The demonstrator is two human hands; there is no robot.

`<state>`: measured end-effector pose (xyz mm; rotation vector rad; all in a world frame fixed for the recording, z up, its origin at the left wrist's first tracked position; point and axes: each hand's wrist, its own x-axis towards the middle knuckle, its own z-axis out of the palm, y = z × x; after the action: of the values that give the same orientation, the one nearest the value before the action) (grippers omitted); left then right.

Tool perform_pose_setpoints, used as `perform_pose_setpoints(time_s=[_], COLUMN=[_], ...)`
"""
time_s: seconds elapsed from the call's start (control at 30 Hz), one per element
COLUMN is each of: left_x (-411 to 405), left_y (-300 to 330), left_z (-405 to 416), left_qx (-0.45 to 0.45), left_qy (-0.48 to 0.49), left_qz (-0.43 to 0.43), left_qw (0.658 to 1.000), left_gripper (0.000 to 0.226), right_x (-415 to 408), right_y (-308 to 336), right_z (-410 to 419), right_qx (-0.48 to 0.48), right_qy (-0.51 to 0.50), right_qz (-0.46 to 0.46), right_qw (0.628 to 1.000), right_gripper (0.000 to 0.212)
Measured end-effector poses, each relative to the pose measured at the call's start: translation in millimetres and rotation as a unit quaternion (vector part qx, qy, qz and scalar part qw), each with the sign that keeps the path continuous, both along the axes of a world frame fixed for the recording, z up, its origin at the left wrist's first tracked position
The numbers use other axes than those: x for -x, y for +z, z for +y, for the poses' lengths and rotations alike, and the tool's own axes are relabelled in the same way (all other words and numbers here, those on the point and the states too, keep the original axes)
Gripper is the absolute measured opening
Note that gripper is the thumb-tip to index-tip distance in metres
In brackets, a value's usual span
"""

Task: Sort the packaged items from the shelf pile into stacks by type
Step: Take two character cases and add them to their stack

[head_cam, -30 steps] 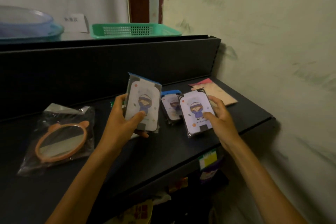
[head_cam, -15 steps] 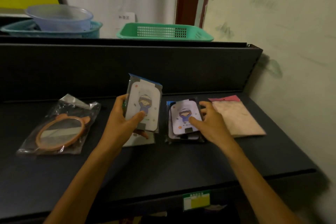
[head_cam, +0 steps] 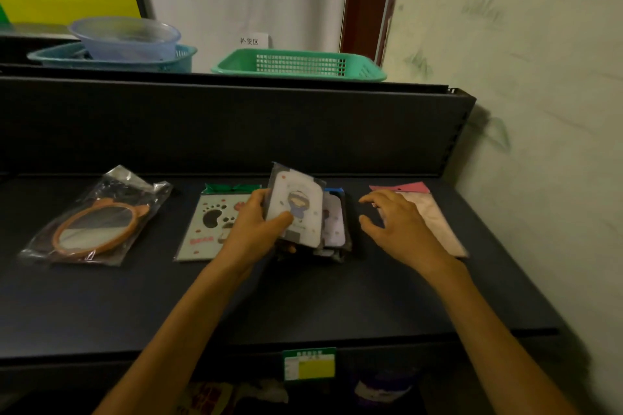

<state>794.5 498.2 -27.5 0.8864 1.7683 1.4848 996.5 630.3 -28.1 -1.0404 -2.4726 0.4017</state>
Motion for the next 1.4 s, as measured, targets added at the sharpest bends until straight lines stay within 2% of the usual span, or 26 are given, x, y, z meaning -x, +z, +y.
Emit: perform_pose_setpoints(time_s=[0.13, 0.23, 0.37, 0.43, 0.63, 0.7, 0.9, 1.03, 1.2, 1.4], left_x=[-8.5, -6.2, 3.0, 10.2, 45.5, 60.5, 118.4, 168.0, 231.7, 300.0], left_y=[0.9, 3.0, 8.1, 11.4, 17.5, 18.5, 19.1, 13.8, 2.3, 0.2], left_z=[12.0, 12.2, 3.7, -5.5, -62.2, -84.8, -161.1, -224.5, -305.3, -391.6], left_qx=[0.034, 0.073, 0.141, 0.155, 0.175, 0.190, 0.206, 0.222, 0.243, 0.252], left_qy=[-0.016, 0.000, -0.003, -0.010, 0.013, 0.019, 0.036, 0.060, 0.093, 0.099], left_qz=[0.020, 0.138, 0.354, 0.427, 0.518, 0.535, 0.549, 0.549, 0.551, 0.528], left_qw=[0.999, 0.988, 0.925, 0.891, 0.837, 0.823, 0.809, 0.803, 0.793, 0.805], left_gripper=[0.037, 0.054, 0.064, 0.064, 0.069, 0.068, 0.067, 0.059, 0.063, 0.064], right_x=[-6.4, -8.6, -7.6, -2.8, 39.6, 61.8, 137.3, 197.3, 273.1, 361.6], right_y=[-1.7, -3.1, -5.2, -3.8, 3.1, 4.9, 7.1, 5.6, 0.8, 2.5], right_z=[2.5, 3.1, 1.3, -1.6, -25.3, -39.7, -97.8, -152.9, -229.1, -304.6], right_qx=[-0.003, 0.001, 0.002, -0.005, -0.016, -0.023, -0.036, -0.052, -0.065, -0.061], right_qy=[0.001, 0.004, 0.006, 0.011, 0.067, 0.086, 0.141, 0.161, 0.189, 0.228], right_qz=[0.013, 0.019, 0.017, 0.016, 0.020, 0.014, -0.010, -0.017, -0.022, -0.024], right_qw=[1.000, 1.000, 1.000, 1.000, 0.997, 0.996, 0.989, 0.986, 0.980, 0.971], right_gripper=[0.035, 0.035, 0.036, 0.036, 0.036, 0.040, 0.044, 0.045, 0.047, 0.046])
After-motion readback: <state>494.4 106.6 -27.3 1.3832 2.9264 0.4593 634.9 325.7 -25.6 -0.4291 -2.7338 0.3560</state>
